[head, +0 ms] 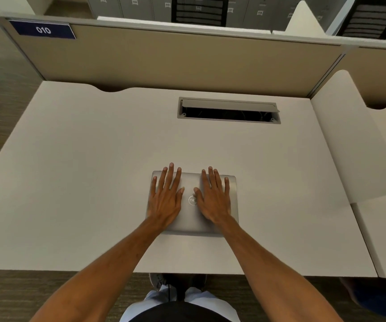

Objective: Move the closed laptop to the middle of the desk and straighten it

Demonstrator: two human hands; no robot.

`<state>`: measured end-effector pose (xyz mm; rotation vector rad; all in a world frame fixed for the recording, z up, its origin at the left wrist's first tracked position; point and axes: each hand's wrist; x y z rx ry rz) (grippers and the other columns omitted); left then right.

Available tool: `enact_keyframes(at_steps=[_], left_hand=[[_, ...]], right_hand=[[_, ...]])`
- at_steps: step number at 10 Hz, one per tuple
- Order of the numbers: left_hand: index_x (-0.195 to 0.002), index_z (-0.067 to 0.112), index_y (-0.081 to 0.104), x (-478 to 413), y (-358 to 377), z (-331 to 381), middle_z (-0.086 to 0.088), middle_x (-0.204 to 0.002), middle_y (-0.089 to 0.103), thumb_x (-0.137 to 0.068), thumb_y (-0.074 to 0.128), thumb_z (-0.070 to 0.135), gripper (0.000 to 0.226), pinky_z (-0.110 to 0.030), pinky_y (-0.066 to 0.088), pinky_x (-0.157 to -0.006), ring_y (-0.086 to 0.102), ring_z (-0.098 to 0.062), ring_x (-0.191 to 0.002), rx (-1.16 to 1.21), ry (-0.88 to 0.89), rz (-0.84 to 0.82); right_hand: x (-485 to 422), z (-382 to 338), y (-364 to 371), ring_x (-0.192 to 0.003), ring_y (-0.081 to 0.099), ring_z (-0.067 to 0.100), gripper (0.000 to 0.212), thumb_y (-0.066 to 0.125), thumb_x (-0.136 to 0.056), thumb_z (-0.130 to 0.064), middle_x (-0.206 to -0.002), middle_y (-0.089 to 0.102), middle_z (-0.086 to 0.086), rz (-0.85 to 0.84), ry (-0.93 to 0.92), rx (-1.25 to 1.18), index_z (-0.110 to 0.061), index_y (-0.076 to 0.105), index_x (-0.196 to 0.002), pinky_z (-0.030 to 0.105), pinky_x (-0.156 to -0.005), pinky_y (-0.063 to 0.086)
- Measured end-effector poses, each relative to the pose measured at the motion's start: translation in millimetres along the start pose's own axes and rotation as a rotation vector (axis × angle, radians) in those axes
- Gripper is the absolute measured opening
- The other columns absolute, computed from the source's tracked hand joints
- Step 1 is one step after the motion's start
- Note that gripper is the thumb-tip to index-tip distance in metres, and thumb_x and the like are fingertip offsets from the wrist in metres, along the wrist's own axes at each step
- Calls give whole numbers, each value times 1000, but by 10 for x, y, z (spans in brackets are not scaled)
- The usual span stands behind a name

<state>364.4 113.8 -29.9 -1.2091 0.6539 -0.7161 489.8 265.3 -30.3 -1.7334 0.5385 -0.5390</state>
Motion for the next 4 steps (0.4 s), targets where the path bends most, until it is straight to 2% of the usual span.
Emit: enact_keyframes(at_steps=[2, 4], left_hand=[[-178, 24, 7, -79, 3, -38, -5, -186, -1, -116, 26, 49, 69, -55, 19, -135, 6, -26, -172, -35, 18, 5], [-178, 24, 7, -339, -164, -2, -4, -186, -1, -116, 24, 49, 69, -57, 17, -135, 3, -26, -172, -60, 53, 61]], right_hand=[[14, -36, -27, -164, 1, 22, 74, 15, -106, -61, -177, 2, 6, -3, 23, -4, -21, 7, -168, 55, -131, 1], [-186, -51, -146, -164, 3, 23, 75, 18, -106, -63, -177, 5, 5, 94, 19, -2, -22, 10, -168, 58, -130, 2]])
Point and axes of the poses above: each hand's wrist, its own x-axis away from the middle knuckle, its own y-axis out of the palm, z = x × y
